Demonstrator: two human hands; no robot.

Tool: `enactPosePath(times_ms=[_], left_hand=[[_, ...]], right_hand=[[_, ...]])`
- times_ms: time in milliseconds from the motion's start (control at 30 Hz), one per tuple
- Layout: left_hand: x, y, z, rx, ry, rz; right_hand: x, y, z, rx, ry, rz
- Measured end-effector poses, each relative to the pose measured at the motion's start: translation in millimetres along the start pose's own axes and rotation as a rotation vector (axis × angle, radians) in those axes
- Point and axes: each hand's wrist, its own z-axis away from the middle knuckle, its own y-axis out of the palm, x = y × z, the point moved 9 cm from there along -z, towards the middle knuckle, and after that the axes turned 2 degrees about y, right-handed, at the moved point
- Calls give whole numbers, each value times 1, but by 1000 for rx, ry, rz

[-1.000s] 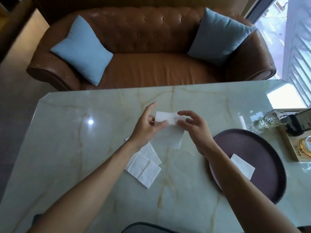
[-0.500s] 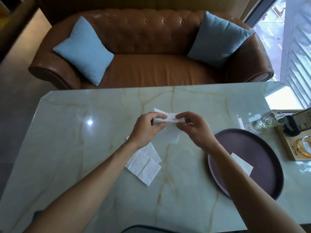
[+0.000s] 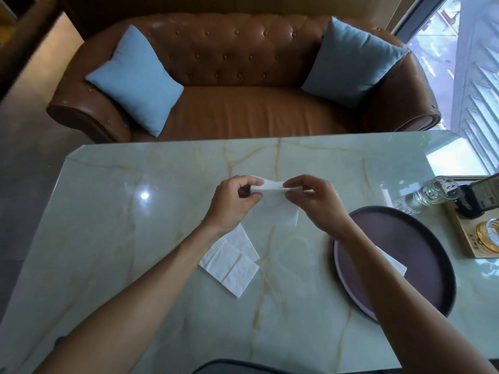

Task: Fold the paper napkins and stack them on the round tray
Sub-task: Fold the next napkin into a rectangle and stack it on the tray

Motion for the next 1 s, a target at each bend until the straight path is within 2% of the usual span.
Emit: enactPosePath(times_ms=[167, 267, 433, 567, 867, 1000], left_hand=[[-4, -3, -4, -2, 38, -92], [-6, 0, -7, 49, 55, -140], [-9, 13, -7, 213, 54, -15], [-8, 16, -9, 219, 61, -22], [0, 14, 0, 183, -148, 331], [4, 17, 3, 189, -217, 408]], right_hand=[[4, -6, -3, -28, -15, 20], [8, -8, -2, -22, -47, 24], [9, -9, -2, 12, 10, -11], [11, -9, -2, 23, 1, -21], [-5, -18, -3, 10, 80, -204], [-9, -17, -2, 13, 88, -284]])
